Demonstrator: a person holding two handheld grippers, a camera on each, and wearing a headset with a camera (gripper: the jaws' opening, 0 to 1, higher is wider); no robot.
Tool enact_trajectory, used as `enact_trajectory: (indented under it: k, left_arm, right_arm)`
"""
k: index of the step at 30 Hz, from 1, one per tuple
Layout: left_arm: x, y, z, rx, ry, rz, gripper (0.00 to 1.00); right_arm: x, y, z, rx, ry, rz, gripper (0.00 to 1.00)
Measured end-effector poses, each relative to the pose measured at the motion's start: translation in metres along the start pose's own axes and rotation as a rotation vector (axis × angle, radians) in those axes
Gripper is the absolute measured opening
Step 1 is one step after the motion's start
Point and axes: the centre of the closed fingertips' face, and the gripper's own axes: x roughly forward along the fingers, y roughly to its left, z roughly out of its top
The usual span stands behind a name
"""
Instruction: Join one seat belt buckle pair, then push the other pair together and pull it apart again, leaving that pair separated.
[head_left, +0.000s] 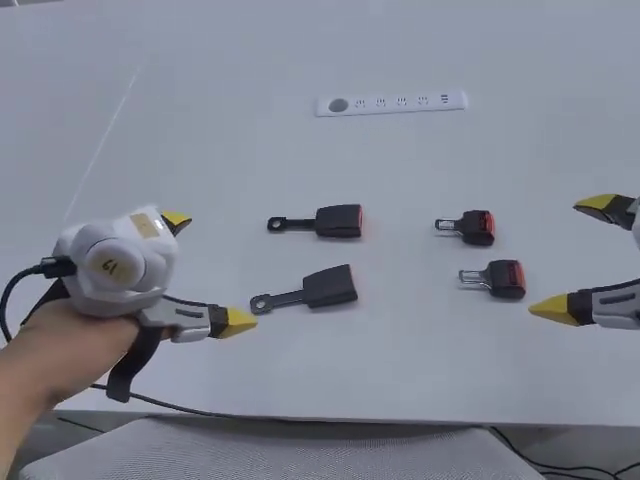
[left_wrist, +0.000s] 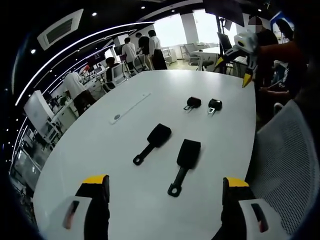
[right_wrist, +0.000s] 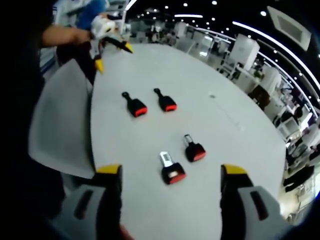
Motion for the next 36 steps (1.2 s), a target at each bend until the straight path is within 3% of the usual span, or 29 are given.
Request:
enact_trajectory:
  k: [4, 5, 8, 10, 16, 20, 23, 30, 36]
  left_arm:
    - [0.016, -0.006, 0.009, 0.021, -0.002, -0.037, 0.94]
    - [0.019, -0.009, 0.013, 0.049, -0.018, -0.057, 0.92]
    - [0.034, -0.015, 0.013, 0.057, 0.009, -0.086, 0.9]
    - [0.043, -0.022, 0.016, 0.073, 0.011, -0.112, 0.88]
    - [0.068, -0.04, 0.02, 0.109, 0.019, -0.203, 0.78]
    - [0.08, -0.052, 0.02, 0.137, 0.035, -0.264, 0.71]
    - [0.088, -0.052, 0.019, 0.158, 0.047, -0.274, 0.67]
    - [0.102, -0.054, 0.009, 0.138, 0.071, -0.316, 0.52]
    - [0.121, -0.055, 0.003, 0.116, 0.101, -0.323, 0.52]
  right_arm:
    - [0.007, 0.002, 0.002, -0.028, 0.011, 0.032, 0.79]
    - [0.009, 0.002, 0.002, -0.033, 0.015, 0.033, 0.79]
    - [0.015, 0.003, 0.001, -0.078, 0.03, 0.052, 0.76]
    - [0.02, 0.008, 0.003, -0.072, 0.023, 0.09, 0.73]
    - [0.033, 0.006, -0.002, -0.115, 0.051, 0.102, 0.7]
    - [0.042, 0.01, -0.004, -0.121, 0.066, 0.144, 0.64]
    - [0.048, 0.011, -0.007, -0.123, 0.075, 0.165, 0.62]
    - [0.064, 0.013, -0.012, -0.112, 0.082, 0.21, 0.57]
    - [0.08, 0.012, -0.027, -0.111, 0.124, 0.248, 0.54]
